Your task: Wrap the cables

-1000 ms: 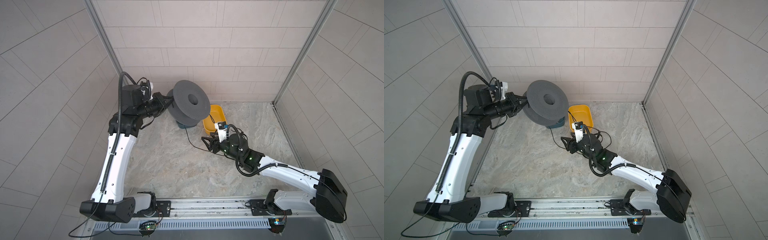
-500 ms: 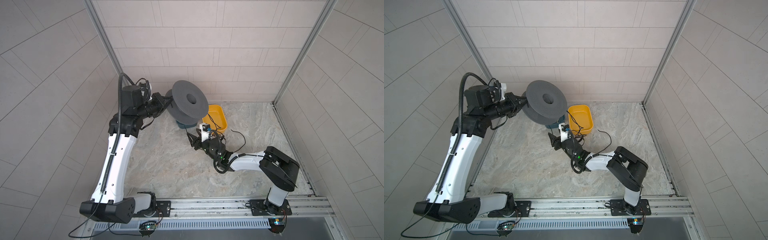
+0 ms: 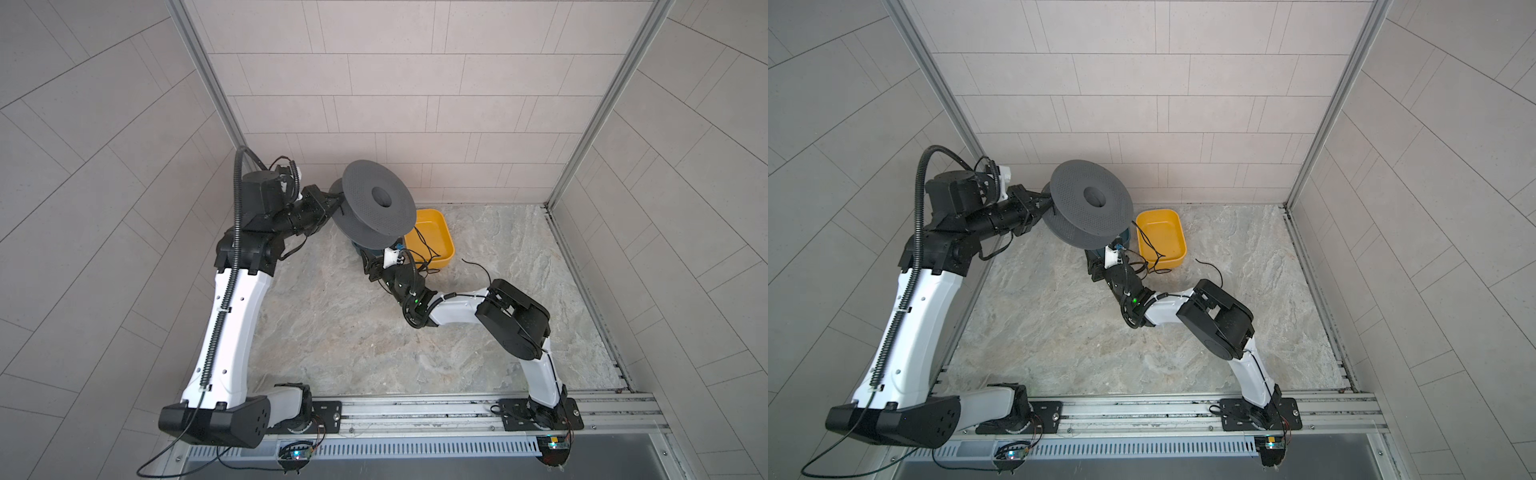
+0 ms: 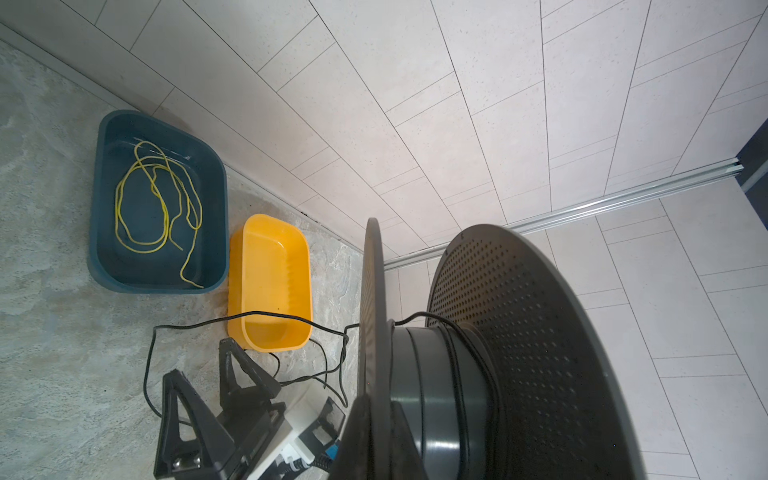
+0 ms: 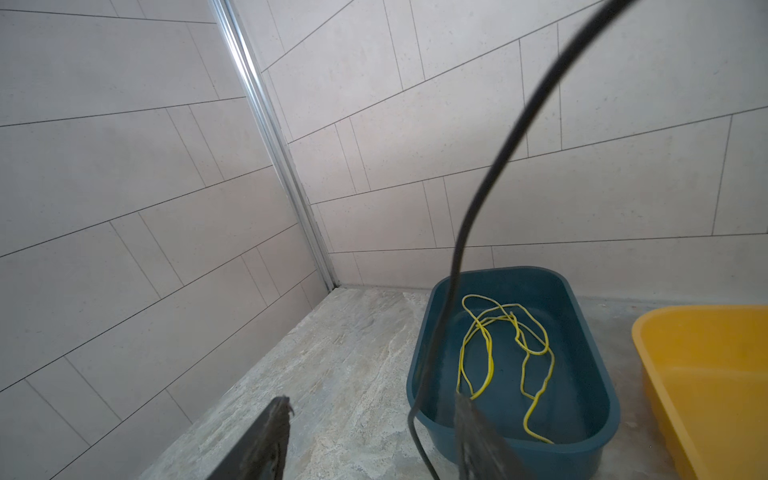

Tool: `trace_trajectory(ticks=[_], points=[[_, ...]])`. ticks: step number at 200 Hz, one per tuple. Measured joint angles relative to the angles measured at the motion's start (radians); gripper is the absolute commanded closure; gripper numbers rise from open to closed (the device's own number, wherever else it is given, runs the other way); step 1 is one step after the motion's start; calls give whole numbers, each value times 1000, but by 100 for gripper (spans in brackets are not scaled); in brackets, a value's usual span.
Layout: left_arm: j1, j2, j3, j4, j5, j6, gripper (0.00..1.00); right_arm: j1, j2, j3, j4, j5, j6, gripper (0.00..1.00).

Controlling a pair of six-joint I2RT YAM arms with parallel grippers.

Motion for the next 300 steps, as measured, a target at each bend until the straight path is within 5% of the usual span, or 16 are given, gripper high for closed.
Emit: trace_trajectory(ticks=[70, 122, 159, 207, 261, 300], points=[[0, -18, -3, 5, 0, -40, 100, -37, 65, 122, -35, 13, 16, 48], [2, -26, -3, 6, 0, -46, 100, -67, 83, 159, -82, 0, 59, 100], [31, -19, 2, 0, -17, -24, 100, -77, -10, -10, -134, -22, 56, 100], [89, 23, 67, -85, -102, 83, 100, -106, -344, -252, -265, -193, 34, 100], [146, 27, 88, -190, -199, 214, 100, -331, -657, -495, -313, -551, 91, 100], [150, 23, 88, -237, -222, 293, 100, -502, -859, -530, -591, -580, 99, 100]])
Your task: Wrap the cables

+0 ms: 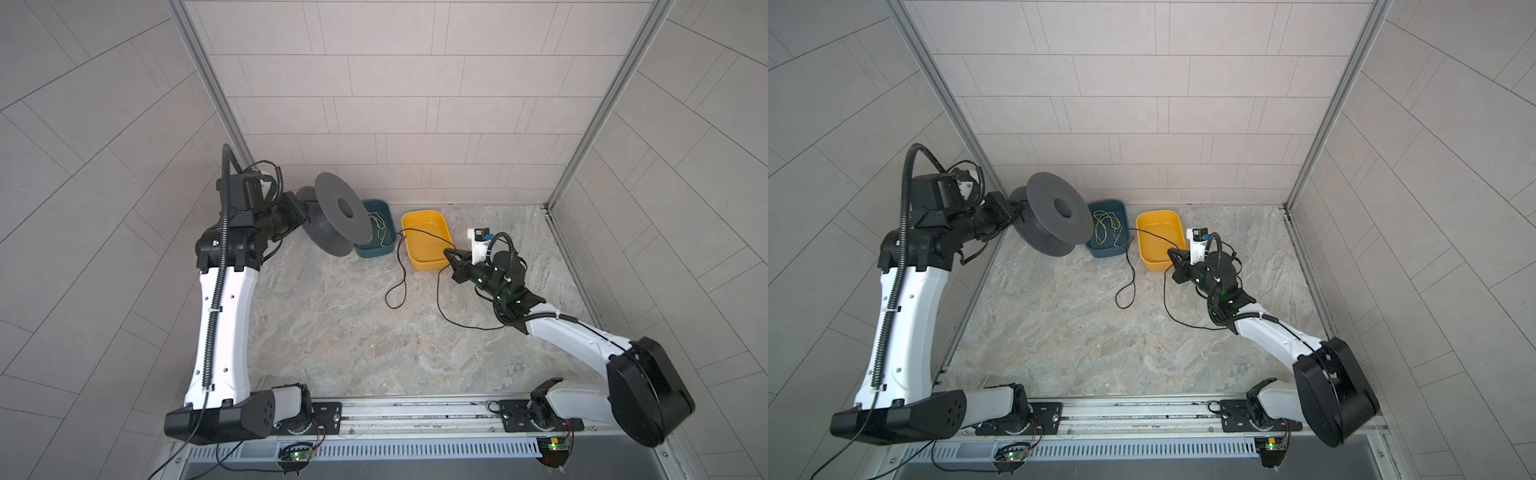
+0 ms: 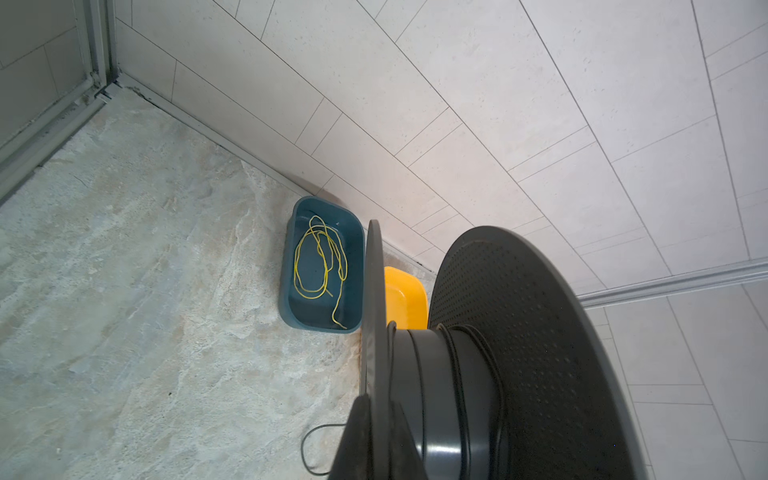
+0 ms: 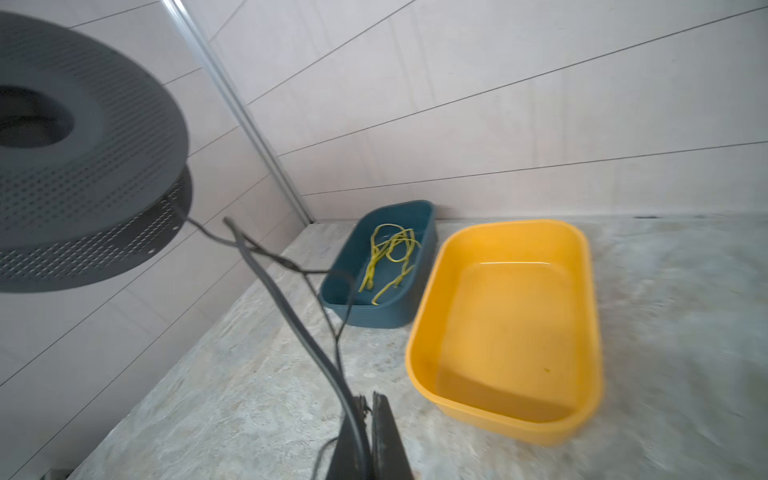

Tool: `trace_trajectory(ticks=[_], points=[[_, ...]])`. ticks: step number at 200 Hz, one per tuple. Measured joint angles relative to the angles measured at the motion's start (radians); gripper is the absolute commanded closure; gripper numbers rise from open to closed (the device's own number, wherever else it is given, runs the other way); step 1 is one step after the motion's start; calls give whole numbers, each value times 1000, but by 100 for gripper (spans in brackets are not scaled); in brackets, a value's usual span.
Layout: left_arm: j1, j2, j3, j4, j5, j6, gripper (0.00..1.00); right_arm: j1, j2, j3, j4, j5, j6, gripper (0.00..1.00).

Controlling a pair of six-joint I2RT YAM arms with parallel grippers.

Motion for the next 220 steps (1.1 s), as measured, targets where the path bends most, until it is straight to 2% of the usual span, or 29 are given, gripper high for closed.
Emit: trace_trajectory(ticks=[24, 46, 79, 118, 159, 184, 220], points=[[0, -25, -7, -10, -8, 40, 100, -123, -89, 80, -232, 62, -4, 100], [0, -62, -28, -12, 3, 62, 100, -269, -90, 149, -385, 92, 6, 100], [0, -78, -36, -34, 30, 88, 100, -486, 31, 190, -517, 81, 34, 100], [0, -78, -37, -77, 30, 123, 100, -643, 186, 220, -639, 104, 53, 100], [-2, -80, -37, -94, 40, 132, 100, -666, 246, 278, -728, 64, 26, 54], [-18, -78, -39, -73, 73, 113, 100, -639, 233, 280, -751, 29, 11, 36], [-84, -67, -39, -45, 121, 98, 100, -524, 175, 302, -806, 23, -38, 25]])
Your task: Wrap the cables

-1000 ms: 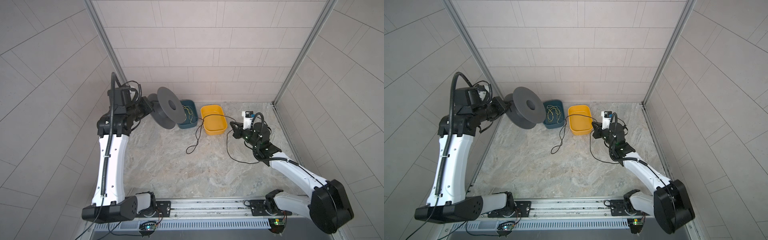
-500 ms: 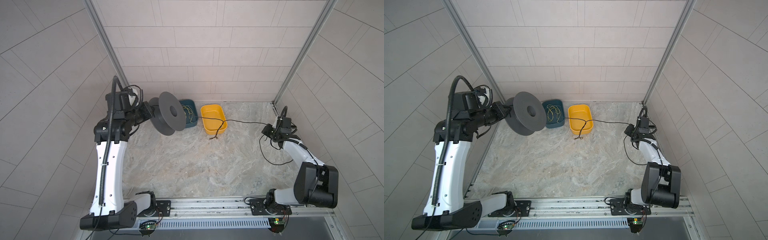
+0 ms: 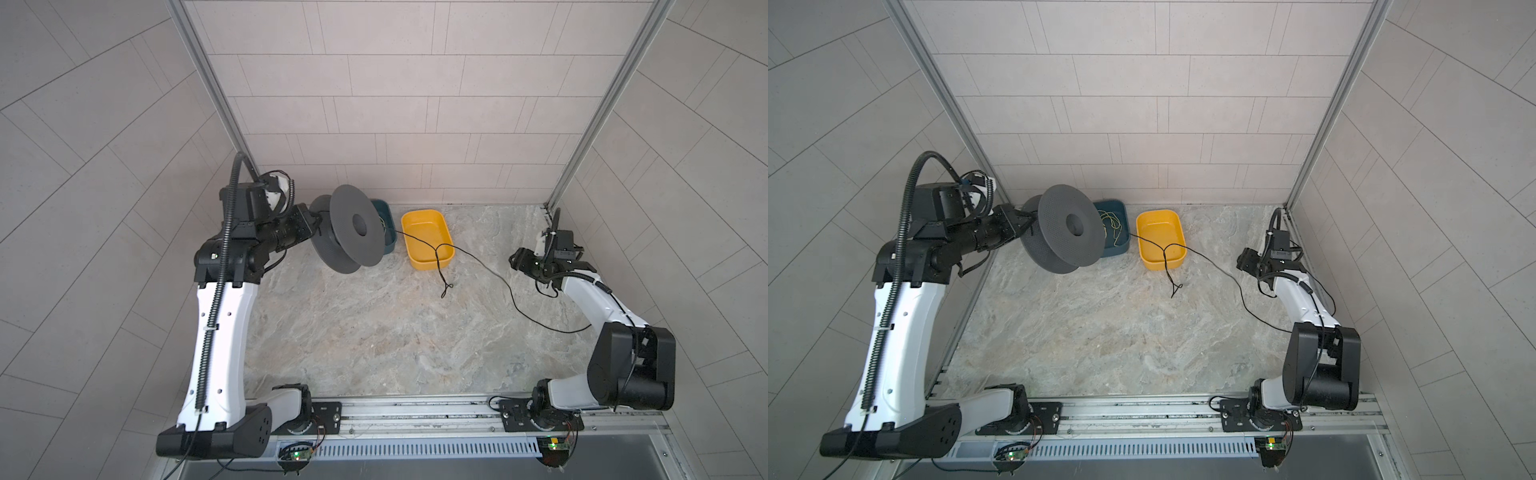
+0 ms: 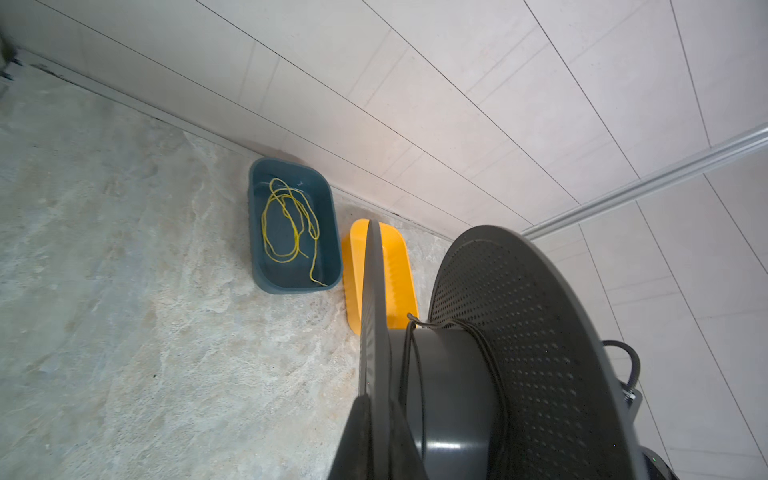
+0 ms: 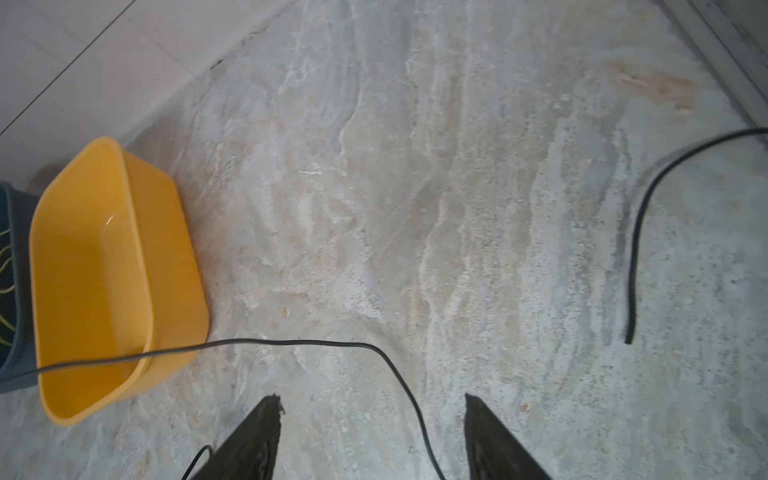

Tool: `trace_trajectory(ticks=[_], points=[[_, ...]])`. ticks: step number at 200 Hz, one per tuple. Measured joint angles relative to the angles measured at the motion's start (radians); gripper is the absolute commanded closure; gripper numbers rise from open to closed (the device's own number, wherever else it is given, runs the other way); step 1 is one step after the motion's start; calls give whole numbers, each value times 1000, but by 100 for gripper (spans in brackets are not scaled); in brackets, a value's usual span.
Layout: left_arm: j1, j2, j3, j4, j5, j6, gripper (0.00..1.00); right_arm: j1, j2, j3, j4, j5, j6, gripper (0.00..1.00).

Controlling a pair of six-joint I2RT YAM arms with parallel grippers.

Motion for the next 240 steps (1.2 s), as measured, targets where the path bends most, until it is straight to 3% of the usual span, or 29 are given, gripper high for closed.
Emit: trace_trajectory(ticks=[44, 75, 108, 167, 222, 240], points=[[-64, 28, 0, 17, 52, -7, 100, 122, -117, 6, -16, -21, -62, 17], [-82, 46, 5, 18, 95, -15, 100, 206, -229, -84, 106, -85, -82, 14], [-86, 52, 6, 19, 126, -23, 100, 328, -243, -127, 254, -145, -112, 16], [-87, 54, 38, 20, 171, -37, 100, 482, -112, -188, 592, -321, -129, 20], [-87, 62, 38, 30, 202, -60, 100, 581, 39, -198, 757, -376, -174, 22], [-87, 64, 38, 34, 202, -64, 100, 590, 100, -187, 794, -384, -175, 34]])
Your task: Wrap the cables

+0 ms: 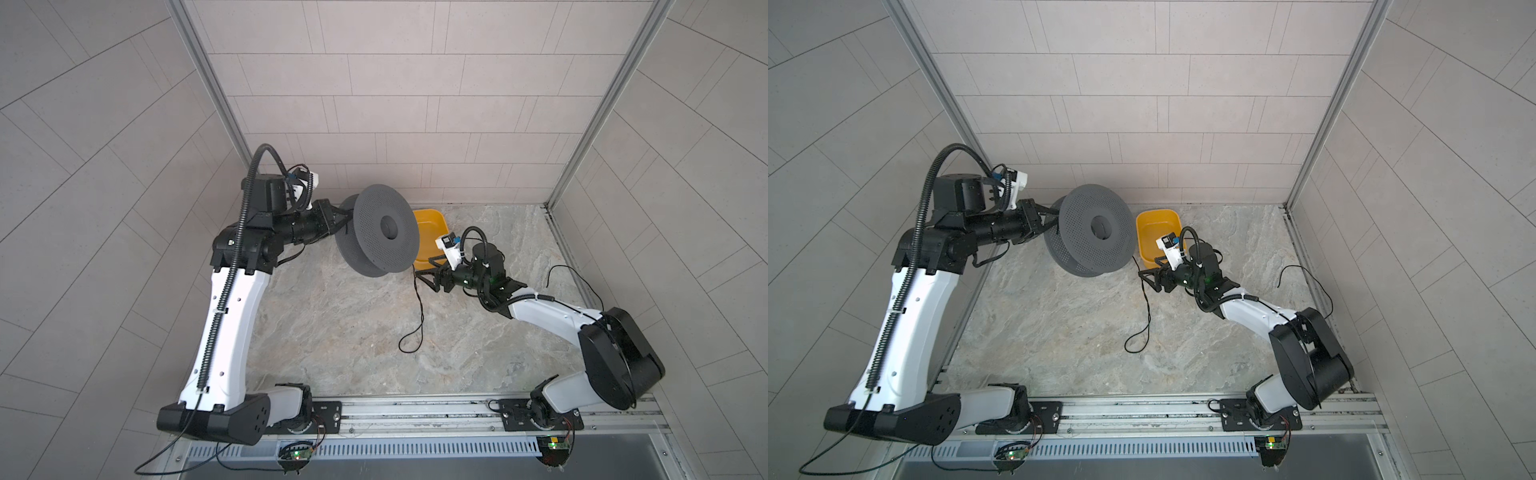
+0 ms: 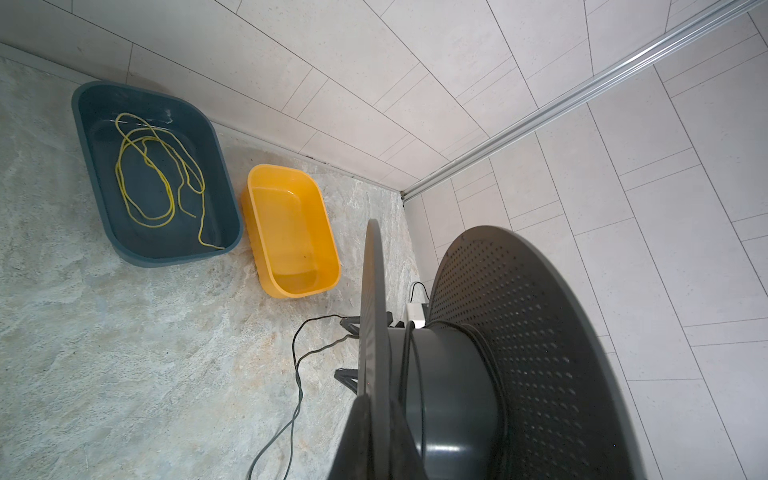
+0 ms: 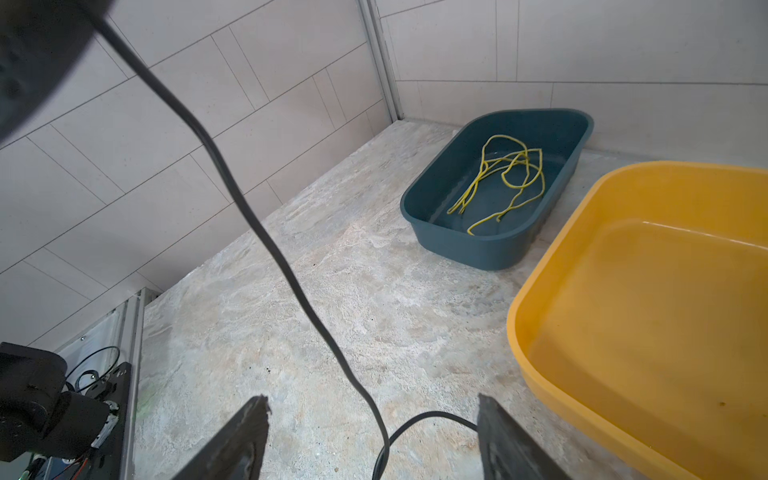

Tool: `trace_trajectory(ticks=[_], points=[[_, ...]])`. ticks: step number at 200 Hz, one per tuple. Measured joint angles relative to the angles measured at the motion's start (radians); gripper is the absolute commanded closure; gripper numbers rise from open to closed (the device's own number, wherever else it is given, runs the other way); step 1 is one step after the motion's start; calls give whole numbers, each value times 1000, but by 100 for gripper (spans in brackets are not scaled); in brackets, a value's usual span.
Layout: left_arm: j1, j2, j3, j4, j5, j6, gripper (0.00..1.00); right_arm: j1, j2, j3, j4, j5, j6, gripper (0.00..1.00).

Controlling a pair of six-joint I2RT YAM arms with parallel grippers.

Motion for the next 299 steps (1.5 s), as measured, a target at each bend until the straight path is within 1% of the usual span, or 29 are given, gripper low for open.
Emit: trace_trajectory(ticks=[19, 42, 62, 75, 88, 96, 133, 139, 168, 187, 247, 278, 299], points=[[0, 0, 2, 1, 0, -2, 100, 6, 62, 14, 32, -11, 8, 45], [0, 0, 2, 6, -5, -8, 100, 25, 122, 23, 81, -20, 28, 52], [0, 0, 2, 11, -15, -17, 100, 50, 162, 32, 109, -29, 42, 63], [0, 0, 2, 18, -22, -23, 100, 65, 178, 33, 126, -33, 52, 70], [0, 0, 2, 27, -33, -28, 100, 74, 186, 33, 138, -32, 63, 82], [0, 0, 2, 31, -40, -31, 100, 79, 186, 32, 146, -29, 64, 87], [0, 0, -3, 52, -77, -59, 100, 80, 153, -8, 163, 8, 72, 97], [0, -2, -10, 64, -83, -69, 100, 80, 145, -12, 158, 14, 70, 100], [0, -3, -51, 121, -125, -130, 100, 87, 97, -15, 105, 54, 52, 100], [0, -5, -72, 146, -172, -154, 100, 111, 58, -13, 29, 103, 8, 100], [-1, -39, -171, 188, -354, -167, 100, 262, -37, 86, -287, 306, -233, 100], [-8, -55, -202, 193, -447, -146, 100, 322, -85, 152, -404, 381, -345, 100], [-21, -71, -229, 198, -521, -132, 100, 368, -91, 213, -471, 443, -411, 100]])
